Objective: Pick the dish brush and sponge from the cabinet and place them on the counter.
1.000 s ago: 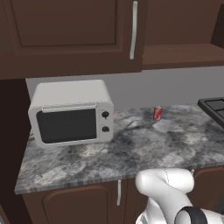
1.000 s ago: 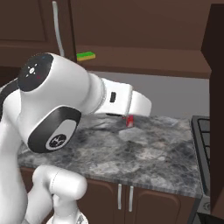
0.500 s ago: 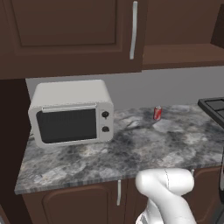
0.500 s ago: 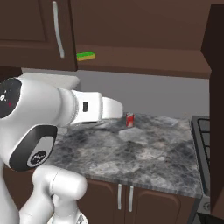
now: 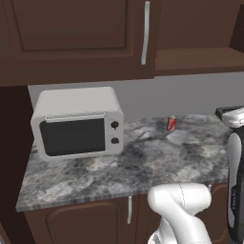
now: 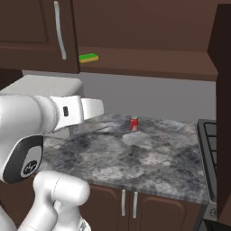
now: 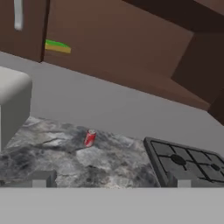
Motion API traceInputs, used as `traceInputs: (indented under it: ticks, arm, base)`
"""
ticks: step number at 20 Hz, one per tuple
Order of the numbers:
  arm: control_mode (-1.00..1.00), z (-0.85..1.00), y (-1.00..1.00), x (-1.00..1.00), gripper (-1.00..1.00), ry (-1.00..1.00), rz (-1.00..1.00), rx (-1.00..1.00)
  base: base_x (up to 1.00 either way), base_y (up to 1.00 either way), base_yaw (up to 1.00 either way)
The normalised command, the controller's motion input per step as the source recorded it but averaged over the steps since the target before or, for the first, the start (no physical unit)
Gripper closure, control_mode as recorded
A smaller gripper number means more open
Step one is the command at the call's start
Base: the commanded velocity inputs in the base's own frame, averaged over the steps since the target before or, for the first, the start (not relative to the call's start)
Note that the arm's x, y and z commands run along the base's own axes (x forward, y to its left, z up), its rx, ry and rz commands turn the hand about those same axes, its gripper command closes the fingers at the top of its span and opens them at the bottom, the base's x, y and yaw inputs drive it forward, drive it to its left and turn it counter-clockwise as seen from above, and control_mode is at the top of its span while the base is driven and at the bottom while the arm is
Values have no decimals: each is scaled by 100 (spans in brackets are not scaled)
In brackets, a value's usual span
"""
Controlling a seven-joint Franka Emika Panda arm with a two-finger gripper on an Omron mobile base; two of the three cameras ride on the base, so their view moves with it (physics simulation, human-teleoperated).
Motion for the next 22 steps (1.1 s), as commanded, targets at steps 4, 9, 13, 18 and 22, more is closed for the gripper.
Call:
traceInputs:
  ticks: [4, 9, 13, 18, 22]
  arm:
    - [-100, 34, 53, -2, -100, -11, 12, 0]
    - [-100, 42, 32, -17, -100, -10, 10, -1]
    - [-100, 37, 19, -4, -100, -7, 6, -2]
    - [-100, 48, 18, -13, -100, -10, 6, -2]
    - [-100, 40, 20, -14, -100, -12, 8, 0]
  base:
    - [0, 0, 0]
    - [0, 0, 0]
    - [0, 0, 0]
    - [0, 0, 0]
    - [0, 0, 0]
